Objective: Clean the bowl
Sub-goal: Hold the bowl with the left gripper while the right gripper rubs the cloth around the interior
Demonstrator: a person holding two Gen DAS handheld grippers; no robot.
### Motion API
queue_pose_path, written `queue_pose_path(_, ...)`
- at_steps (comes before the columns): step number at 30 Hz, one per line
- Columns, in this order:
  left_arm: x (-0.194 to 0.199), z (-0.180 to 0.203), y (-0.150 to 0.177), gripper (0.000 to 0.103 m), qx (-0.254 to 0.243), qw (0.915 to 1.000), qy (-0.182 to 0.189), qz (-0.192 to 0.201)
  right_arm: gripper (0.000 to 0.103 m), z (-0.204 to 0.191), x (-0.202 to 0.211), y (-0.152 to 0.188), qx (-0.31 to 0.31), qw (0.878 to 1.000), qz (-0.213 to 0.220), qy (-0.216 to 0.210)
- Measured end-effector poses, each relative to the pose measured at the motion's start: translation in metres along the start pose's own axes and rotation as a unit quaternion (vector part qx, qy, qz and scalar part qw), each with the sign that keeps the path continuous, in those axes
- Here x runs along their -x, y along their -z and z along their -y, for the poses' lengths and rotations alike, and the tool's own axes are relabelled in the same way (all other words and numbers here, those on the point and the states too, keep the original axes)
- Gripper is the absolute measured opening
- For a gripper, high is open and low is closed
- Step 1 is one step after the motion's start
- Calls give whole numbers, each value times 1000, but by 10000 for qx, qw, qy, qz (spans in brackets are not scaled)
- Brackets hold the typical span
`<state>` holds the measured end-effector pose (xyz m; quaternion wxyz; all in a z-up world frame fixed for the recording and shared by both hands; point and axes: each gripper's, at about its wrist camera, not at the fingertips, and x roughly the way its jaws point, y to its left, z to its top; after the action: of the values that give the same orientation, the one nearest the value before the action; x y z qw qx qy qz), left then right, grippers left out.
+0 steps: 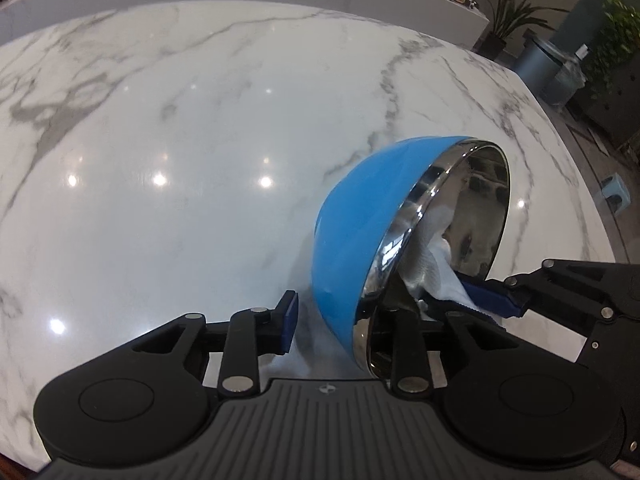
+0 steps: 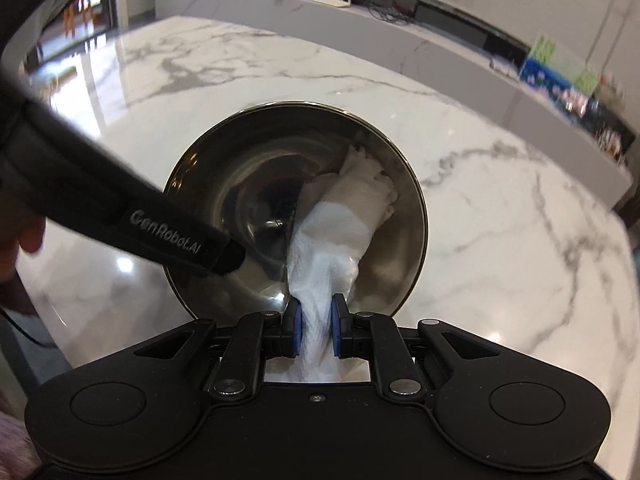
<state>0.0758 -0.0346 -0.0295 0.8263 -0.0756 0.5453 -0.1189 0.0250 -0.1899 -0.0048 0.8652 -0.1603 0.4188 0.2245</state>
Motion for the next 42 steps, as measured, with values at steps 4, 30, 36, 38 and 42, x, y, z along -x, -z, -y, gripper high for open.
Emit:
queue_pose_path(4, -6, 0, 3, 27, 69, 9999, 105, -95, 12, 5, 0, 1, -388, 9985, 30, -390)
queue_pose_path(30, 7, -9, -16, 17, 9, 9999, -14, 130, 12, -18, 14, -9, 1004, 9928, 191, 630)
queue_pose_path(36, 21, -12, -25, 37, 87, 9960, 6, 893, 12, -16, 15, -16, 774, 9963, 127, 342)
queue_pose_path(38, 24, -9, -29, 37, -21, 9947, 23, 1025, 12, -16, 17, -15, 777, 9963, 150, 323)
queue_pose_path(42, 16, -5, -36, 19, -21, 9965, 20, 839, 12, -17, 22, -12, 818, 9957, 250, 359)
